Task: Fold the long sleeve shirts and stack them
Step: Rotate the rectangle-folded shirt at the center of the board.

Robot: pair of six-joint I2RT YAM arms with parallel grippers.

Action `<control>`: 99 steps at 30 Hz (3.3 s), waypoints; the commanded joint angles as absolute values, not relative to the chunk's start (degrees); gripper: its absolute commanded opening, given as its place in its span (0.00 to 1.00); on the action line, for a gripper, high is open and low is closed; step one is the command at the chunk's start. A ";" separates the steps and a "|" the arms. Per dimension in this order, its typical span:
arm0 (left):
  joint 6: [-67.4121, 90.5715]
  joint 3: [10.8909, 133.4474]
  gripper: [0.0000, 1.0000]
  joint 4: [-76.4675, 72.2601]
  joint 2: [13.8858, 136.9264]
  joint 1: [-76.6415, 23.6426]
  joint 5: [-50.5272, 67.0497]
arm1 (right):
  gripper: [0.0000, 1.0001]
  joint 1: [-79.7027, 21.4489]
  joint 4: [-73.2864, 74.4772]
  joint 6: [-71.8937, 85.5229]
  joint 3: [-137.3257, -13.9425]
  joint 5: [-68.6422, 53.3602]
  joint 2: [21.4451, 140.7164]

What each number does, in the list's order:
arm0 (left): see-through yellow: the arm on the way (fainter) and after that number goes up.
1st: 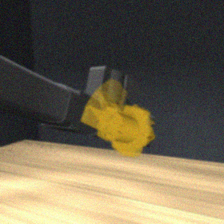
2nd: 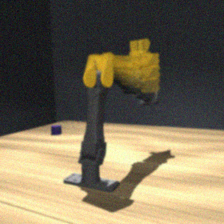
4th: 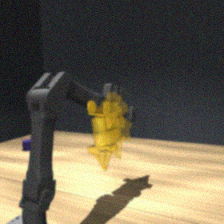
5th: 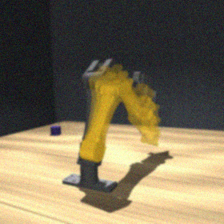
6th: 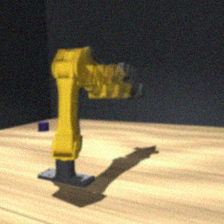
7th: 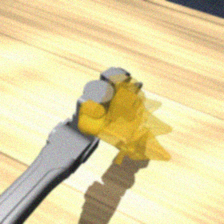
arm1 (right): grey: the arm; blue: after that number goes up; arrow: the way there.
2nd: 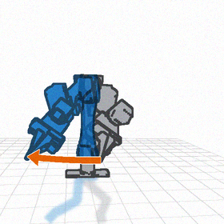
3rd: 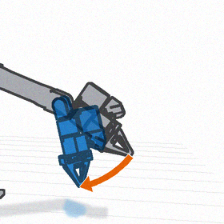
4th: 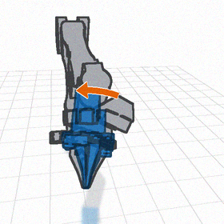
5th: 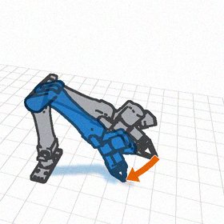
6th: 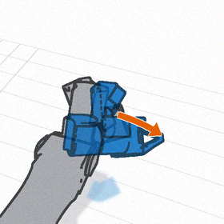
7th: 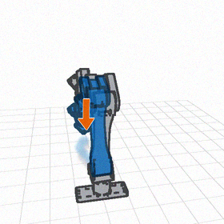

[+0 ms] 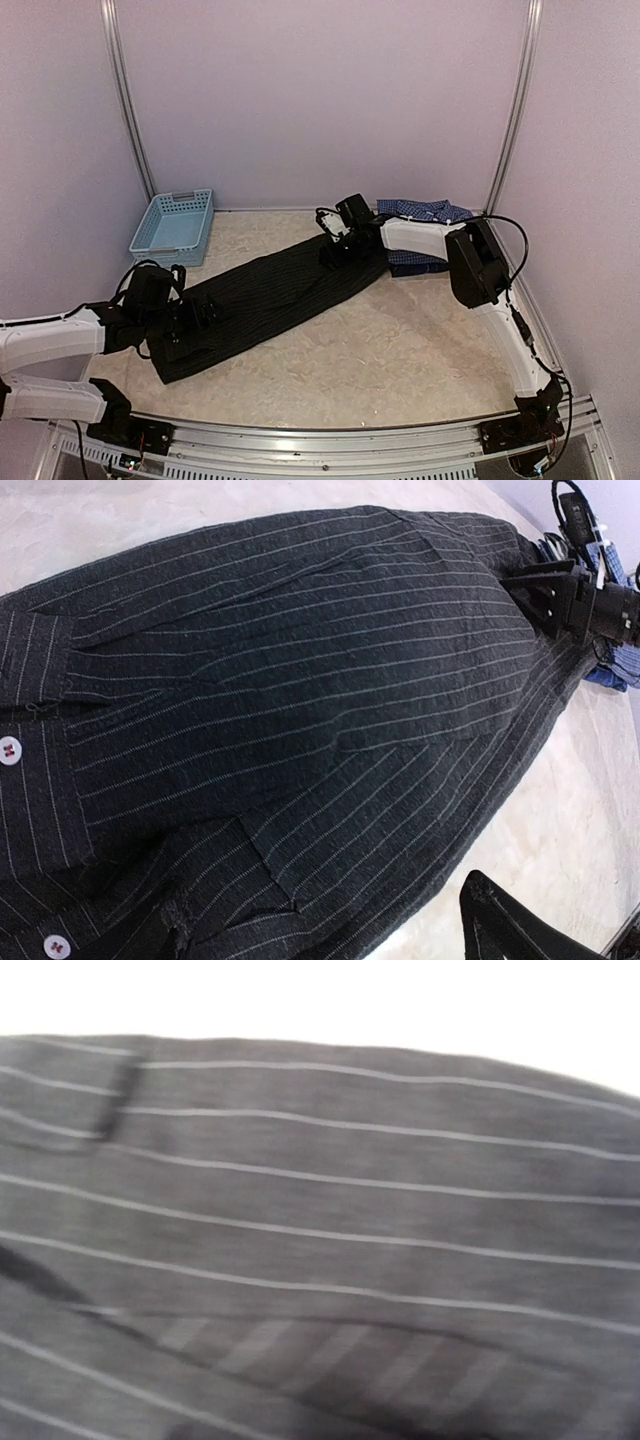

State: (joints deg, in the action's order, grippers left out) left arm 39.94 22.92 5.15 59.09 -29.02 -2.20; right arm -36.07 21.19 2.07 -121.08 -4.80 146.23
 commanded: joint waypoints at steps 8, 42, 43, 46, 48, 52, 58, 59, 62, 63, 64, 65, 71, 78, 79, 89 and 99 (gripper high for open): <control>36.36 25.72 0.88 3.56 65.61 -29.85 -1.86 | 0.69 -33.26 21.27 -4.96 -121.27 -8.38 139.23; 45.32 25.46 0.86 10.41 70.96 -49.79 1.64 | 0.70 -33.30 18.72 5.92 -80.02 -6.41 100.46; 46.30 25.61 0.85 10.27 71.13 -51.79 1.63 | 0.70 -33.31 19.27 6.23 -79.57 -5.71 100.07; 48.50 27.10 0.85 9.88 72.82 -57.71 2.44 | 0.70 -33.23 20.66 7.12 -78.34 -3.52 99.10; 48.72 29.39 0.85 9.40 74.60 -61.59 3.15 | 0.70 -33.17 20.93 7.48 -77.44 -2.79 98.42; 46.00 36.48 0.84 8.01 80.79 -67.04 6.00 | 0.70 -33.15 20.68 8.30 -75.33 -2.11 96.96; 38.13 50.53 0.83 9.31 93.47 -71.30 11.15 | 0.69 -33.13 18.43 11.12 -73.85 -3.97 99.11; 37.09 52.04 0.83 9.47 95.06 -71.74 11.87 | 0.69 -33.16 17.99 11.54 -74.14 -4.52 100.24; 34.90 55.21 0.84 10.10 96.60 -72.16 12.24 | 0.68 -33.30 15.91 12.26 -75.82 -5.94 104.05; 34.37 55.75 0.84 10.51 96.46 -72.18 11.01 | 0.68 -33.46 15.04 12.30 -76.66 -6.80 105.50; 33.78 56.20 0.84 10.81 96.08 -72.16 9.48 | 0.68 -33.70 14.26 12.30 -78.18 -7.54 106.85; 33.41 56.46 0.85 11.07 95.67 -72.10 7.83 | 0.68 -34.05 13.64 12.30 -79.65 -7.99 108.42; 33.61 56.71 0.89 11.43 92.82 -70.42 -1.47 | 0.68 -35.24 12.57 12.59 -91.86 -7.51 119.96; 35.15 56.37 0.98 12.39 90.07 -67.16 -9.45 | 0.68 -35.22 17.30 15.43 -105.51 -5.07 133.11; 35.23 56.22 0.99 12.44 89.69 -66.66 -10.05 | 0.68 -35.23 17.95 15.99 -106.98 -5.12 134.56; 35.72 53.02 0.99 12.19 83.79 -60.60 -11.29 | 0.68 -35.15 20.39 18.80 -117.84 -7.35 144.18; 37.35 49.77 0.99 11.73 81.39 -57.45 -11.64 | 0.68 -34.52 18.59 23.62 -128.51 -14.79 153.62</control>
State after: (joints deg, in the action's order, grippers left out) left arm 36.18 51.37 12.23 82.63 -58.43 -10.83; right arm -34.76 18.48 20.40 -124.92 -10.15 148.83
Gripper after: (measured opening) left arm 0.990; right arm 0.679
